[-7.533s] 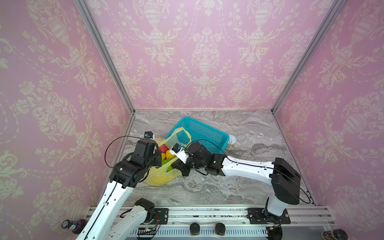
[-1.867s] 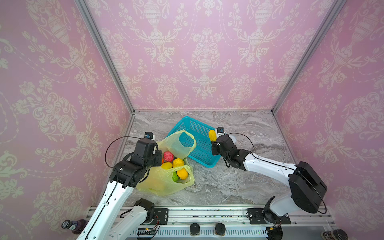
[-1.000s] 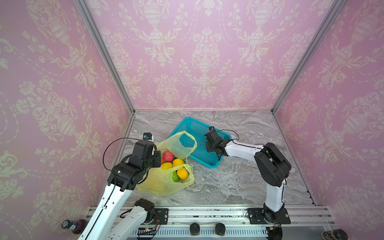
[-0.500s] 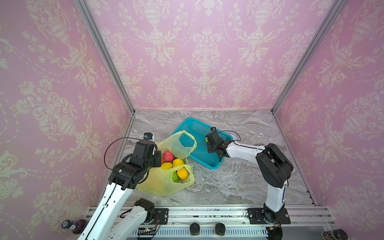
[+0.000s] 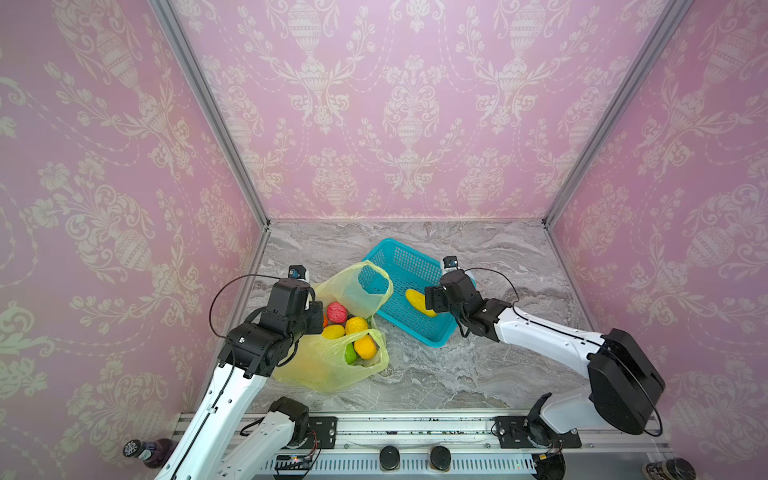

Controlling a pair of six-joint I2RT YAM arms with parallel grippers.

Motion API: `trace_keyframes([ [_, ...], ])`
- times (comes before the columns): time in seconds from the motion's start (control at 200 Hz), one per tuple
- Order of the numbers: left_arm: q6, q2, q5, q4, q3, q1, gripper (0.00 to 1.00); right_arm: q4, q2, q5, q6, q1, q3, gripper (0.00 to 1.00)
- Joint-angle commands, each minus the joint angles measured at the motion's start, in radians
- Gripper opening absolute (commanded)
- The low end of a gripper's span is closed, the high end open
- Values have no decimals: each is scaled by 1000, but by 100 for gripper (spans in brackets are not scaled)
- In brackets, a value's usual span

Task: Untie the knot of the plastic bag and take out the fruit
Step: 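Lower the yellow fruit into the teal basket and open the right gripper, then move the open right gripper back into the bag above the fruit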

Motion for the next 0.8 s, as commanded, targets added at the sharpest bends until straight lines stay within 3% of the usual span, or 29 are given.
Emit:
trace_keyframes([
  [0.0, -5, -6, 12, 2, -12, 13, 0, 133, -129, -7, -76, 60, -100, 83],
  [0.135, -3, 0, 15, 1, -10, 14, 0, 260, -280, -91, -232, 212, -190, 63],
  [0.22, -4, 1, 18, 2, -10, 15, 0, 323, -305, -145, -330, 326, -210, 58],
  [0.33, -4, -1, 17, 2, -11, 16, 0, 360, -207, -207, -391, 423, -160, 55],
  [0.56, -10, -24, 16, 6, -16, 16, 0, 250, 133, -193, -310, 434, 111, 52],
  [0.796, -8, -19, 20, 6, -16, 16, 0, 87, 361, -214, -206, 394, 354, 49],
])
